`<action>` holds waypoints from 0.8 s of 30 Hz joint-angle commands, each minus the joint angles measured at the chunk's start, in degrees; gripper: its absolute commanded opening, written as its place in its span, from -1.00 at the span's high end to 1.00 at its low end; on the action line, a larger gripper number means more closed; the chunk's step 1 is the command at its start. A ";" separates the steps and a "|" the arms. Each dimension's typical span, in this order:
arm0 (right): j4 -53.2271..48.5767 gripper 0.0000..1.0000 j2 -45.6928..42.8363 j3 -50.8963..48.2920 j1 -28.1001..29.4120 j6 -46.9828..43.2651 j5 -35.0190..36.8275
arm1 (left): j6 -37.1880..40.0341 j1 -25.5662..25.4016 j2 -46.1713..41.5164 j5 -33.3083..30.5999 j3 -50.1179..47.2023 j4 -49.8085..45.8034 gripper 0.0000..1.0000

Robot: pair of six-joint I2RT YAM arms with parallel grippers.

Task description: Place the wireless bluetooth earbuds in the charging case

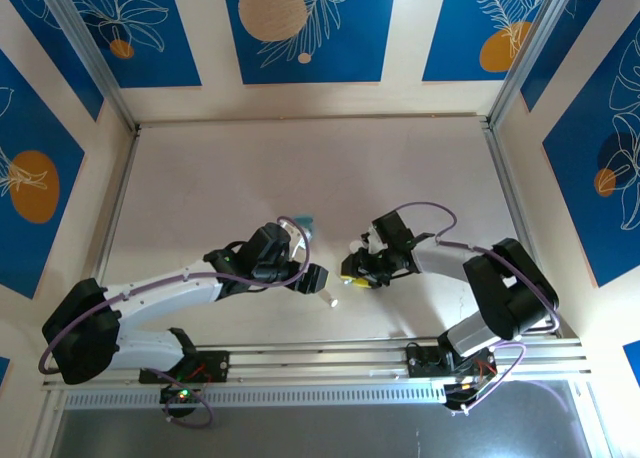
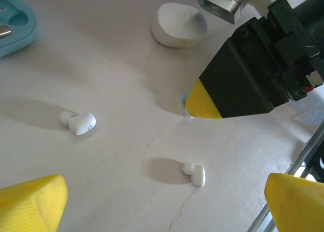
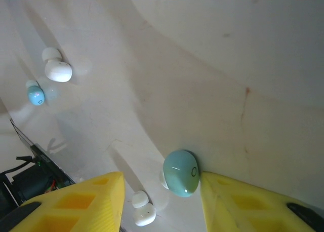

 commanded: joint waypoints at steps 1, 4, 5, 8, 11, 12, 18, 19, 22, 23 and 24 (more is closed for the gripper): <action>-1.10 0.11 -0.90 -1.47 -1.04 1.38 1.97 | 0.37 -0.57 -1.34 0.05 -0.31 0.68 -0.99; -0.92 0.11 -1.10 -1.27 -1.61 1.22 2.03 | 0.45 -0.53 -1.30 0.05 -0.30 0.75 -0.99; -0.91 0.11 -0.94 -1.19 -1.79 1.10 1.97 | 0.43 -0.53 -1.33 -0.01 -0.30 0.67 -0.99; -0.85 0.13 -0.48 -0.77 -2.08 0.94 1.62 | 0.45 -0.54 -1.39 0.05 -0.22 0.63 -0.99; -0.44 0.19 0.02 -0.67 -2.06 0.89 1.12 | 0.45 -0.54 -1.48 -0.04 -0.22 0.61 -0.99; -0.24 0.19 0.22 -0.73 -1.97 0.96 0.90 | 0.46 -0.55 -1.41 -0.09 -0.22 0.59 -0.99; 0.87 0.26 1.68 -0.67 -1.29 1.29 -0.38 | 0.49 -0.54 -1.34 0.00 -0.22 0.66 -0.99; 1.09 0.27 1.97 -0.66 -1.10 1.39 -0.45 | 0.45 -0.54 -1.27 0.08 -0.22 0.63 -0.99; 1.75 0.33 2.61 -0.80 -0.41 1.94 -0.68 | 0.41 -0.53 -1.30 0.10 -0.38 0.82 -0.99; 1.96 0.34 2.77 -0.81 -0.31 2.13 -0.68 | 0.37 -0.52 -1.33 0.10 -0.42 0.92 -0.99; 2.15 0.34 2.83 -0.87 -0.14 2.22 -0.63 | 0.30 -0.57 -1.32 0.09 -0.46 0.86 -0.99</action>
